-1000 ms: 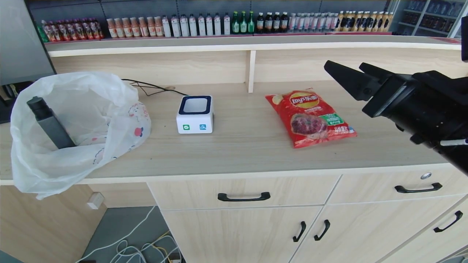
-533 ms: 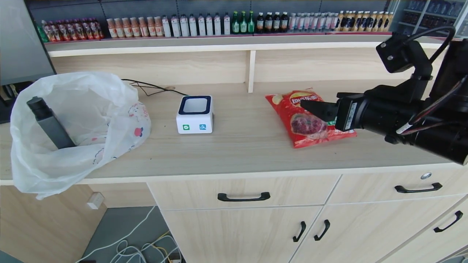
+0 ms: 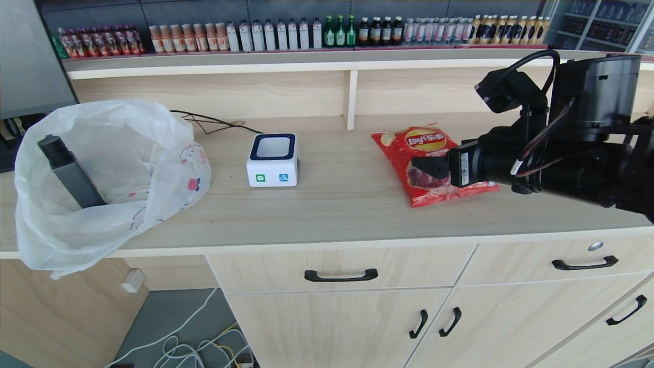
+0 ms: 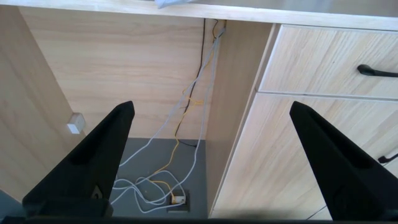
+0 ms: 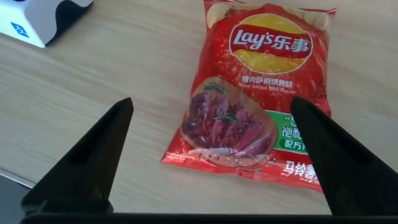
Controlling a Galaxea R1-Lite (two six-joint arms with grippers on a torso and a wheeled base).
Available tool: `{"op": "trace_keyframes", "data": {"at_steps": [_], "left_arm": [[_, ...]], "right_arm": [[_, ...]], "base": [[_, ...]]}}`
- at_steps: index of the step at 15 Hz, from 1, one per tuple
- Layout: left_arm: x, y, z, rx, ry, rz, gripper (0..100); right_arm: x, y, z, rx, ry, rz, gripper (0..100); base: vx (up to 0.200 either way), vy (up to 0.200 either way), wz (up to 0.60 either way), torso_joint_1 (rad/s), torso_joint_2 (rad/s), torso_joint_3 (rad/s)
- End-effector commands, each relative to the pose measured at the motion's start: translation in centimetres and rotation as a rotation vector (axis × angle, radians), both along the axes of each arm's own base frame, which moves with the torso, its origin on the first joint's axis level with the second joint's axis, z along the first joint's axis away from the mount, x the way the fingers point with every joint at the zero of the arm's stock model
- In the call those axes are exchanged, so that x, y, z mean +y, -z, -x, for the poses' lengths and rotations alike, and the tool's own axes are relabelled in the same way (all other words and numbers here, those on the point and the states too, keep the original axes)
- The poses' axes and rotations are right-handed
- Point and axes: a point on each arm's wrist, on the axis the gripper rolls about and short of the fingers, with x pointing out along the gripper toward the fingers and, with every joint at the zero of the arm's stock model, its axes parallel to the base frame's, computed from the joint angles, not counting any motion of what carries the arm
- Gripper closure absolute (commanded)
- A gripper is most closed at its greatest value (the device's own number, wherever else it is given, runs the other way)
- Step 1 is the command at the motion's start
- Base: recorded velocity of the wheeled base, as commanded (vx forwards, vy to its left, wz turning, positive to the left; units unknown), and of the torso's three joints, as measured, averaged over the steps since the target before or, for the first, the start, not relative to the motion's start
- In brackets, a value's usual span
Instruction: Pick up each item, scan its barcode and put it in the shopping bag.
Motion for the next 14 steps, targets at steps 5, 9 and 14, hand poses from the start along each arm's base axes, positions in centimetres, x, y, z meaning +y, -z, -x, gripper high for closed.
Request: {"op": "trace_keyframes", "data": {"at_steps": [5, 9, 14], "left_arm": [[0.0, 0.0, 0.0, 0.0, 0.0, 0.0, 0], [0.0, 0.0, 0.0, 0.0, 0.0, 0.0, 0], [0.0, 0.0, 0.0, 0.0, 0.0, 0.0, 0]], "right_arm": [[1.2, 0.3, -4.1, -0.009, 0.067, 0.004, 0], [0.9, 1.6, -6.4, 0.01, 0.115, 0.011, 0], [0.7, 2.4, -7.2, 0.027, 0.126, 0.018, 0]], "base": [[0.0, 0.0, 0.0, 0.0, 0.0, 0.0], [0.0, 0.0, 0.0, 0.0, 0.0, 0.0], [0.0, 0.0, 0.0, 0.0, 0.0, 0.0]]}}
